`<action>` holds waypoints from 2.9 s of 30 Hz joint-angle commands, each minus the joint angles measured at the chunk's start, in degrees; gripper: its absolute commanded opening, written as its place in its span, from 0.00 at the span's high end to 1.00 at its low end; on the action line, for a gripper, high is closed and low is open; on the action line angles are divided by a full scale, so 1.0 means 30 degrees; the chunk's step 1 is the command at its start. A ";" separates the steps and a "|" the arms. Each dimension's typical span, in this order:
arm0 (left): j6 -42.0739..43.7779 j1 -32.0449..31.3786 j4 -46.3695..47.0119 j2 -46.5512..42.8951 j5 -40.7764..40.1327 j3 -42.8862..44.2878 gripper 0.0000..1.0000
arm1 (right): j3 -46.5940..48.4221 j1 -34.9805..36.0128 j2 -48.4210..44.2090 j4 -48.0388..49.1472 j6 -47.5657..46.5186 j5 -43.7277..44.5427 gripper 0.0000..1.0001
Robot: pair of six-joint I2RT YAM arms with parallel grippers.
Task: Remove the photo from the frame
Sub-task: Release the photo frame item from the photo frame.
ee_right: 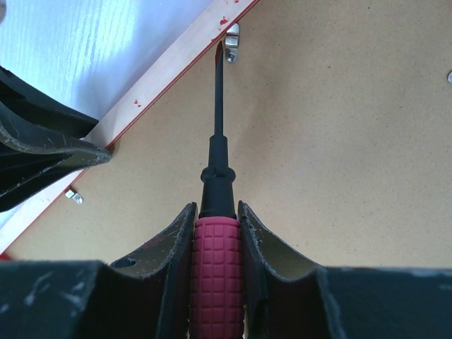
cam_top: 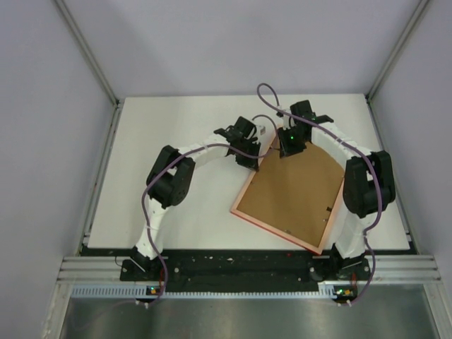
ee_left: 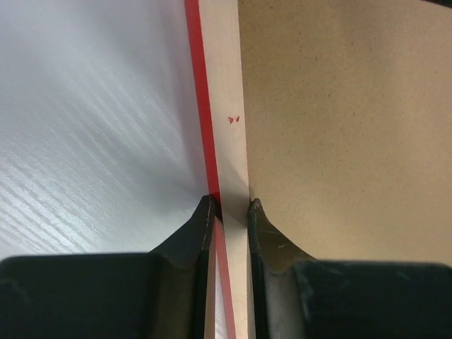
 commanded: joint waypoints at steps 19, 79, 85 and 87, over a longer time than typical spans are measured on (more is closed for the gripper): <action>0.0174 0.0027 -0.0836 0.0603 -0.1283 -0.0496 1.00 | 0.1109 0.0209 0.0381 0.0968 0.0734 0.1263 1.00; -0.0148 -0.0003 -0.1188 -0.0247 -0.1927 -0.1141 1.00 | -0.0883 0.4222 0.0761 0.2843 -0.3044 1.3913 1.00; -0.0206 -0.0032 -0.1247 -0.0392 -0.2015 -0.1199 1.00 | -0.0883 0.4194 0.1054 0.2872 -0.3337 1.4999 1.00; -0.0207 -0.0031 -0.1305 -0.0452 -0.2132 -0.1228 1.00 | -0.0883 0.4194 0.1054 0.2843 -0.3396 1.5117 1.00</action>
